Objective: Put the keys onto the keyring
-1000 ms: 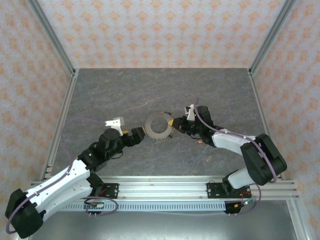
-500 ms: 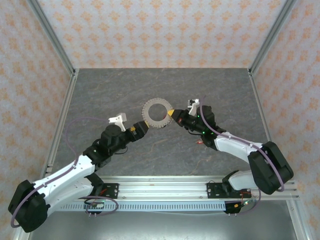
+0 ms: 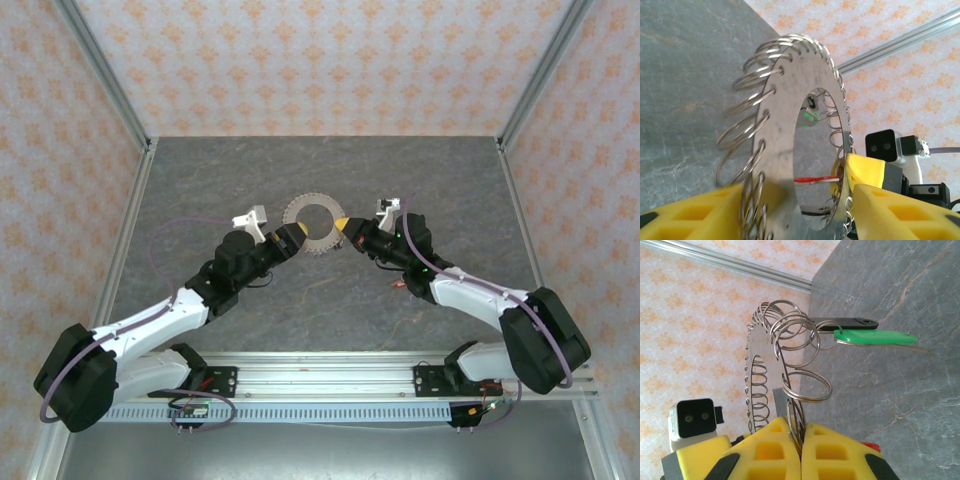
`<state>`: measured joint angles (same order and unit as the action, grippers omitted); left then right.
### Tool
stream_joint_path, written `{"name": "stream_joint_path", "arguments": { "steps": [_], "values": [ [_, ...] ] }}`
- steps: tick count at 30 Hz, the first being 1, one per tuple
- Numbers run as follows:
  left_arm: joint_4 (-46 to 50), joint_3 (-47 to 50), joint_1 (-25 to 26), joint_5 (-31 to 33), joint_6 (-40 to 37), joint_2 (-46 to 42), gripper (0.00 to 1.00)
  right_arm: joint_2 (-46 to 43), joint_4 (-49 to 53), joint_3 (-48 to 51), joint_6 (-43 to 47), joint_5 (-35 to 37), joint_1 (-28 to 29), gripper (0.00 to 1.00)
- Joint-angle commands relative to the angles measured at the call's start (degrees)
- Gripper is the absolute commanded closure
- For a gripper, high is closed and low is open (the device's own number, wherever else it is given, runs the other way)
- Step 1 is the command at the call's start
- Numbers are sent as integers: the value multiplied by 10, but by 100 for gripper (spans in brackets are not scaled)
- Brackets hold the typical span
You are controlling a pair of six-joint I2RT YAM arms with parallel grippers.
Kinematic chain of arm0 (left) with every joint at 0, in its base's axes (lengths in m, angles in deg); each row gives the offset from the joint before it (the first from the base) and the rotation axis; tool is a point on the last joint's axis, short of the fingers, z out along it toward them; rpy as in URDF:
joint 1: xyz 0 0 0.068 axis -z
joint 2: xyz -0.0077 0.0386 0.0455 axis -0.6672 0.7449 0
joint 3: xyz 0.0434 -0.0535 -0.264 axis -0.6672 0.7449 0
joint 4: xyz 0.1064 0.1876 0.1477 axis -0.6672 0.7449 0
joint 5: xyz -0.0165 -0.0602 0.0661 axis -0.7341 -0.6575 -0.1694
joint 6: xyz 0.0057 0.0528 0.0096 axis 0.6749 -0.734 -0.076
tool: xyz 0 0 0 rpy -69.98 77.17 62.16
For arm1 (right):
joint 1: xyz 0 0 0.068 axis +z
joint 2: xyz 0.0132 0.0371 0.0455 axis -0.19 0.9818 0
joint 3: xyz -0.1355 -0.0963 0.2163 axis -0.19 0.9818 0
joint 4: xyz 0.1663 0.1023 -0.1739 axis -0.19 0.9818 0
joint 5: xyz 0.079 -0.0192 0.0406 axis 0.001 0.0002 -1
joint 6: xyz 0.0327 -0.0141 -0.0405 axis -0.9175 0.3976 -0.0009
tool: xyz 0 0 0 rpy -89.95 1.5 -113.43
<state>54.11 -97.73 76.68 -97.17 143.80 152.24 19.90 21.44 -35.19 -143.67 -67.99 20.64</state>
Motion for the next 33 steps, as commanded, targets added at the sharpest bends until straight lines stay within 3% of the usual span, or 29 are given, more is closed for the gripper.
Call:
{"name": "stream_joint_path", "arguments": {
  "steps": [1, 6, 10, 15, 18, 20, 25, 29, 33],
  "values": [
    [-42, -22, -2, 2, 12, 8, 52, -21, -55, 4, -6, -5, 4, 96],
    [-46, -25, -3, 12, 5, 10, 71, -27, -57, 7, 2, -21, 4, 93],
    [-36, -39, -4, -1, -16, 9, 100, -43, -53, 17, 32, -24, 4, 90],
    [-37, -51, -20, -56, -54, 2, 100, -68, -26, 36, 92, -2, 4, 81],
    [-47, -57, -48, -127, -85, -7, 100, -119, 29, 47, 165, 40, 4, 72],
    [-6, -72, -70, -177, -123, -20, 100, -155, 63, 58, 208, 97, 3, 66],
    [65, -99, -111, -284, -194, -39, 100, -233, 53, 107, 354, 158, 4, 63],
    [85, -107, -131, -332, -219, -38, 100, -263, -19, 157, 471, 149, 3, 63],
    [124, -135, -136, -395, -264, -17, 100, -272, -38, 173, 581, 69, 4, 65]
  ]
}}
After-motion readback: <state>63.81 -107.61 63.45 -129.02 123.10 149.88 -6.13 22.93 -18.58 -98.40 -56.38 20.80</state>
